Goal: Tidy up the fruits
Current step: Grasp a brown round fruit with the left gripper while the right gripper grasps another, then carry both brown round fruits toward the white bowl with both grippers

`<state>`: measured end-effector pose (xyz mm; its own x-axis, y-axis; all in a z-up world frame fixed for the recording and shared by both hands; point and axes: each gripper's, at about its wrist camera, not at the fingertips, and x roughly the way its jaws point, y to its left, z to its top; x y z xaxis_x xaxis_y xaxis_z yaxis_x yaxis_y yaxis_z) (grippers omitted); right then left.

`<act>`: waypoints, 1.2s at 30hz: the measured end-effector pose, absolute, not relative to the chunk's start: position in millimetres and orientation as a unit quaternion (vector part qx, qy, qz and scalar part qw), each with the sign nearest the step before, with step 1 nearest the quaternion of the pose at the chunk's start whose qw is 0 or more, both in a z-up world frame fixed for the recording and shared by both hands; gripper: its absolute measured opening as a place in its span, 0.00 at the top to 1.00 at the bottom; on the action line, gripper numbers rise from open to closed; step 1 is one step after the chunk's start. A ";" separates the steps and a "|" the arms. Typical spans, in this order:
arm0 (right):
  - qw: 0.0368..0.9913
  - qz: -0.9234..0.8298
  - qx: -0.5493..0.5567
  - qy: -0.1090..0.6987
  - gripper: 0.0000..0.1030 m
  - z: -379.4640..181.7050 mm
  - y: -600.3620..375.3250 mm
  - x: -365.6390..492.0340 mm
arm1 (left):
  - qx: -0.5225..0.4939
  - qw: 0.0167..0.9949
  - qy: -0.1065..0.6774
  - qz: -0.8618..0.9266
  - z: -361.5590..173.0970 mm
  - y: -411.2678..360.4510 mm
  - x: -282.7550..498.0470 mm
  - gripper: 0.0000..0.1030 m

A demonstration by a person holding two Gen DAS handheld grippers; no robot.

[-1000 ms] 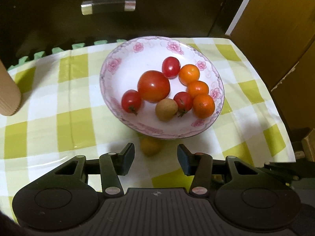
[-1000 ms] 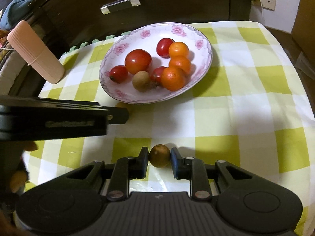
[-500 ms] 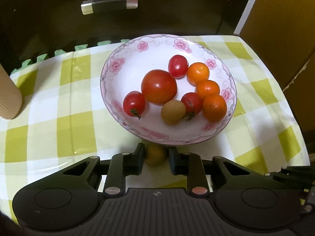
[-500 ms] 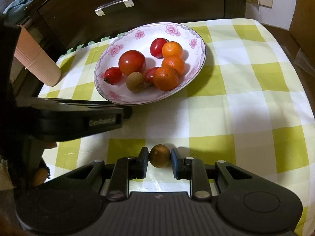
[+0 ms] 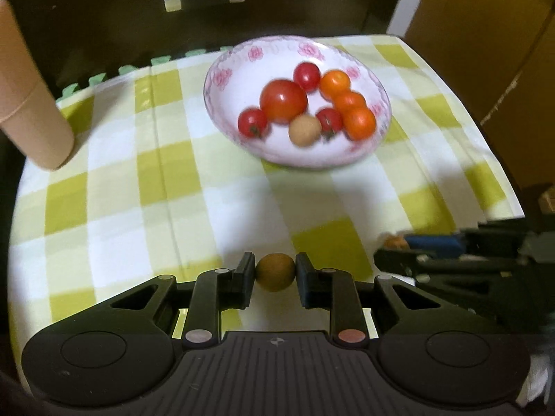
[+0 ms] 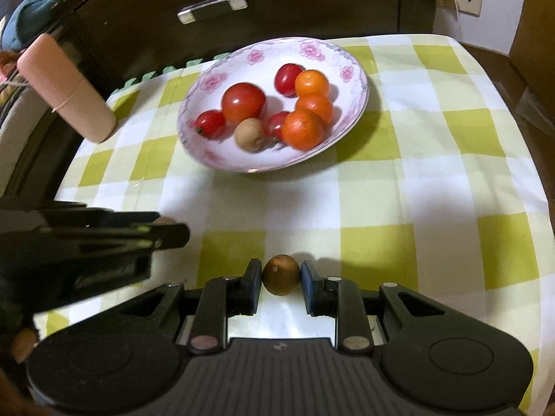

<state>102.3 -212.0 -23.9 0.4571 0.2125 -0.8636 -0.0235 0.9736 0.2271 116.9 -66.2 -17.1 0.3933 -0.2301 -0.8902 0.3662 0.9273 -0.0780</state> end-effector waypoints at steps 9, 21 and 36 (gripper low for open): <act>0.840 0.077 0.062 0.533 0.77 -31.6 -188.8 64.5 | 0.078 0.814 0.546 -0.180 -32.0 -59.7 85.6 0.68; 0.837 0.078 0.073 0.537 0.77 -35.4 -190.6 57.8 | 0.060 0.816 0.546 -0.179 -33.1 -54.5 88.1 0.60; 0.833 0.073 0.093 0.540 0.72 -32.6 -198.1 62.9 | 0.054 0.810 0.552 -0.190 -34.5 -58.5 87.1 0.48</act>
<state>62.9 -198.1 -32.6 0.4062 0.2229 -0.8862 -0.0211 0.9718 0.2347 87.1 -58.5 -34.5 0.3181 -0.2476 -0.9152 0.3676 0.9220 -0.1217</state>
